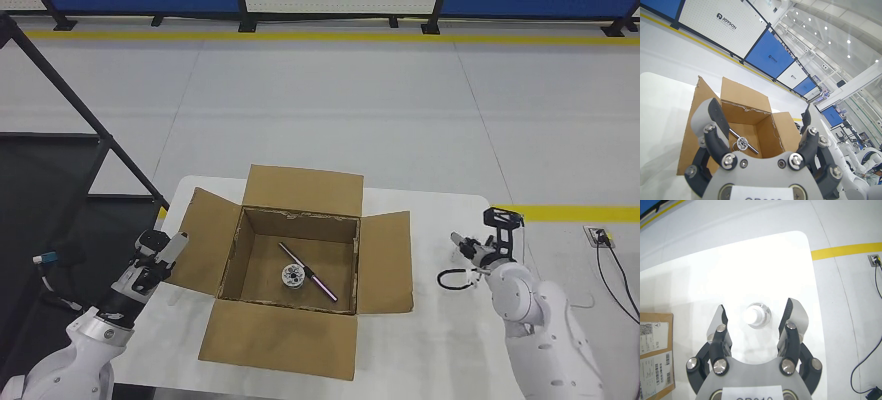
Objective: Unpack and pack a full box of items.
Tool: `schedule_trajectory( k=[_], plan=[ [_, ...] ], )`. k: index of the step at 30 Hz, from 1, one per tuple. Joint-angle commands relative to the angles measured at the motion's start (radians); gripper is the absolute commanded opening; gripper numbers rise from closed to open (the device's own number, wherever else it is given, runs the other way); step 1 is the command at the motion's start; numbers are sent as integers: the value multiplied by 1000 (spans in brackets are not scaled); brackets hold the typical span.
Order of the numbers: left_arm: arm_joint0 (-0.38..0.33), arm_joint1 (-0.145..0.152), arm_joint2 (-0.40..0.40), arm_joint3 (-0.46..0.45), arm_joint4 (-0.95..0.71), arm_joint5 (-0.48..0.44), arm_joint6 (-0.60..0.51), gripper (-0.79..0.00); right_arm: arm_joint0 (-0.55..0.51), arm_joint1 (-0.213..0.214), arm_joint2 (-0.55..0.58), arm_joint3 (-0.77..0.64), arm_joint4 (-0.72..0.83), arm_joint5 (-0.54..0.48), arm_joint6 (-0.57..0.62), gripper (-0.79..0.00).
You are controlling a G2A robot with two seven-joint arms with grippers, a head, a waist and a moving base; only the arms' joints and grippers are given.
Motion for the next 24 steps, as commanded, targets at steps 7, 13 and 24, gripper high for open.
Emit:
schedule_trajectory(
  k=[7, 13, 24],
  plan=[
    [0, 0, 0, 0, 0, 0, 0, 0, -111, -7, -85, -421, 20, -43, -52, 0],
    [9, 1, -4, 11, 7, 0, 18, 0, -18, -20, -306, -531, 20, -195, 90, 0],
    [57, 4, -69, 26, -46, 0, 74, 0, 441, -138, -770, -2, 289, -258, 345, 0]
  ],
)
